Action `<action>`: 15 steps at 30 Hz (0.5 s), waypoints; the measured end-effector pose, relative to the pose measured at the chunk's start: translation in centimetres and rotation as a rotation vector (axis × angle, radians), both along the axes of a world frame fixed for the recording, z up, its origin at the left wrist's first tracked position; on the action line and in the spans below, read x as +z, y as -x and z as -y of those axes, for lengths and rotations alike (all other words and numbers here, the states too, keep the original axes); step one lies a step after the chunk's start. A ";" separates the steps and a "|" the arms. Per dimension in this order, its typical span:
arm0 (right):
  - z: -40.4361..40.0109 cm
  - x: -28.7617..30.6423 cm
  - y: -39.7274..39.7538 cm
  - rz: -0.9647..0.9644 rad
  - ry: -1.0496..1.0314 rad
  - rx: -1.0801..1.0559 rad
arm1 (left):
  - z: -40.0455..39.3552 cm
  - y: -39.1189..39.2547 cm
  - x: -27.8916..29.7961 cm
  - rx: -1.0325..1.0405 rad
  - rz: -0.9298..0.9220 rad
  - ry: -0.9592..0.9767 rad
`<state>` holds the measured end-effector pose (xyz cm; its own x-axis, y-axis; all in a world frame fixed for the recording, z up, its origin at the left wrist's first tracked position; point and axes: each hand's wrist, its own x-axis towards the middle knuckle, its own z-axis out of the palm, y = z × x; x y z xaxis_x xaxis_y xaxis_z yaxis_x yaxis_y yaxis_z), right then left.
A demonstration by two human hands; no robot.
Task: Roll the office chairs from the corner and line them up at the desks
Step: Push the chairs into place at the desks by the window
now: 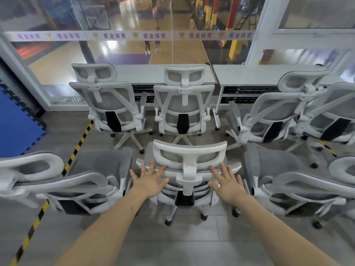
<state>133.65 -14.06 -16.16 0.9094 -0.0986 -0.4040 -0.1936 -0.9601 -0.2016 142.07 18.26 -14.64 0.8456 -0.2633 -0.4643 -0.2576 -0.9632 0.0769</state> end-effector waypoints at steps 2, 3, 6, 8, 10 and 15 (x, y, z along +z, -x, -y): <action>-0.2 0.2 0.1 -0.012 -0.009 -0.003 | -0.1 0.2 0.4 0.003 -0.013 -0.006; -0.3 0.3 0.1 -0.014 -0.015 -0.002 | -0.2 0.2 0.6 0.005 -0.020 -0.008; -0.1 0.3 0.7 -0.005 -0.014 0.008 | 0.0 0.8 1.1 0.014 -0.042 -0.004; 0.0 0.1 1.2 0.001 -0.011 0.011 | 0.0 1.3 1.1 0.020 -0.047 -0.001; 0.0 0.1 1.5 0.002 -0.004 0.013 | 0.0 1.7 0.9 0.024 -0.048 -0.005; 0.4 0.2 2.5 0.006 -0.010 0.038 | 0.3 2.9 1.0 0.051 -0.066 0.004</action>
<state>131.10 -14.43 -15.94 0.9151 -0.0599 -0.3988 -0.1555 -0.9648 -0.2119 139.16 17.95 -13.65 0.8255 -0.2222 -0.5188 -0.2023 -0.9746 0.0956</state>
